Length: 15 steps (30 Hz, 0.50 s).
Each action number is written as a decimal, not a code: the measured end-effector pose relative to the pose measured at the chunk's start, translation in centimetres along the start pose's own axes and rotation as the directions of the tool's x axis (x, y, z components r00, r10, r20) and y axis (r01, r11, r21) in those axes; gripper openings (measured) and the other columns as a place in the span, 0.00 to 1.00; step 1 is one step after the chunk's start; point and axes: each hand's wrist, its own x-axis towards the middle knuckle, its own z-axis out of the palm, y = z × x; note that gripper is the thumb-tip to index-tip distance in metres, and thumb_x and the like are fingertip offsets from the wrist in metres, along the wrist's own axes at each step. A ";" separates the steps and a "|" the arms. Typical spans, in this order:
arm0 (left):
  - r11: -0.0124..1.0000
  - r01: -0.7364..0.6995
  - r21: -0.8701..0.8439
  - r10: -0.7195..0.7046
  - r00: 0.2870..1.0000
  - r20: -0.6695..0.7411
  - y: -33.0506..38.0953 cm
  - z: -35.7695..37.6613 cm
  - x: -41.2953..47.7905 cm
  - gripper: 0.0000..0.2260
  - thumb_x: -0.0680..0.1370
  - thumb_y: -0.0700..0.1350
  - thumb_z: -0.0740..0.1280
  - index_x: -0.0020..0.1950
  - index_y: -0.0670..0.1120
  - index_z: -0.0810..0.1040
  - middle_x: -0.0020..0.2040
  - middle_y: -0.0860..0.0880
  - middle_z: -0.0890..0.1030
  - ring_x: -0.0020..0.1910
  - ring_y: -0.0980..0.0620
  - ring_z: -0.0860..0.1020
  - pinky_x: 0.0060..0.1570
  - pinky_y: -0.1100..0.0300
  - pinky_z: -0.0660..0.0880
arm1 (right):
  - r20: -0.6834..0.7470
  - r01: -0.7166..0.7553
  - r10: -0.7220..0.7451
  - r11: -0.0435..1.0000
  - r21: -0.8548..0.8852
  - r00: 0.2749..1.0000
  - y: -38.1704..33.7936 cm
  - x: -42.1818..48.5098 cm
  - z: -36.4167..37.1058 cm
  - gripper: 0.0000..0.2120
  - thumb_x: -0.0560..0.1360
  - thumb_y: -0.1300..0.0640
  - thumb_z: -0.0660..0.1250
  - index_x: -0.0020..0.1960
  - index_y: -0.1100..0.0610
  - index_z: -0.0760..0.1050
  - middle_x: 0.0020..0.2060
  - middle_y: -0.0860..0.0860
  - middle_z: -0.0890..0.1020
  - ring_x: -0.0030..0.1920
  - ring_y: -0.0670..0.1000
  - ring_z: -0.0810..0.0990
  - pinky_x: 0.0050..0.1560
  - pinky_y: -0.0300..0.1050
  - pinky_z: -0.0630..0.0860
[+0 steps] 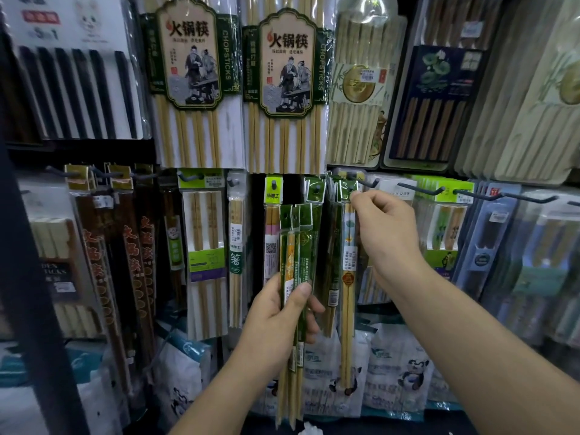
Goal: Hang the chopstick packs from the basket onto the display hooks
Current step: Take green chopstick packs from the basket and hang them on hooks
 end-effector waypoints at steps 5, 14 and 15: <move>1.000 -0.022 0.011 0.022 1.000 0.004 0.4 0.3 -0.3 0.11 0.82 0.47 0.65 0.54 0.40 0.77 0.37 0.47 0.84 0.32 0.48 0.80 0.32 0.58 0.78 | -0.035 0.004 -0.006 0.997 -0.078 0.999 1.5 0.4 0.2 0.17 0.80 0.52 0.68 0.38 0.63 0.78 0.23 0.44 0.68 0.26 0.43 0.67 0.30 0.25 0.71; 0.998 -0.059 0.009 0.059 0.998 0.033 0.6 0.7 -0.8 0.06 0.82 0.44 0.66 0.57 0.43 0.77 0.46 0.46 0.87 0.33 0.51 0.82 0.30 0.59 0.78 | -0.029 0.021 -0.023 0.998 -0.057 0.999 0.9 -2.5 -0.5 0.12 0.79 0.49 0.69 0.40 0.53 0.81 0.28 0.45 0.76 0.30 0.39 0.74 0.32 0.30 0.72; 0.998 -0.059 0.002 0.059 0.998 0.036 0.5 0.8 -0.8 0.05 0.82 0.43 0.66 0.57 0.44 0.77 0.47 0.46 0.87 0.33 0.50 0.82 0.30 0.58 0.79 | 0.034 0.026 -0.025 0.999 -0.040 0.999 0.5 -3.2 -0.5 0.12 0.80 0.50 0.69 0.40 0.52 0.81 0.29 0.48 0.77 0.30 0.40 0.74 0.32 0.30 0.73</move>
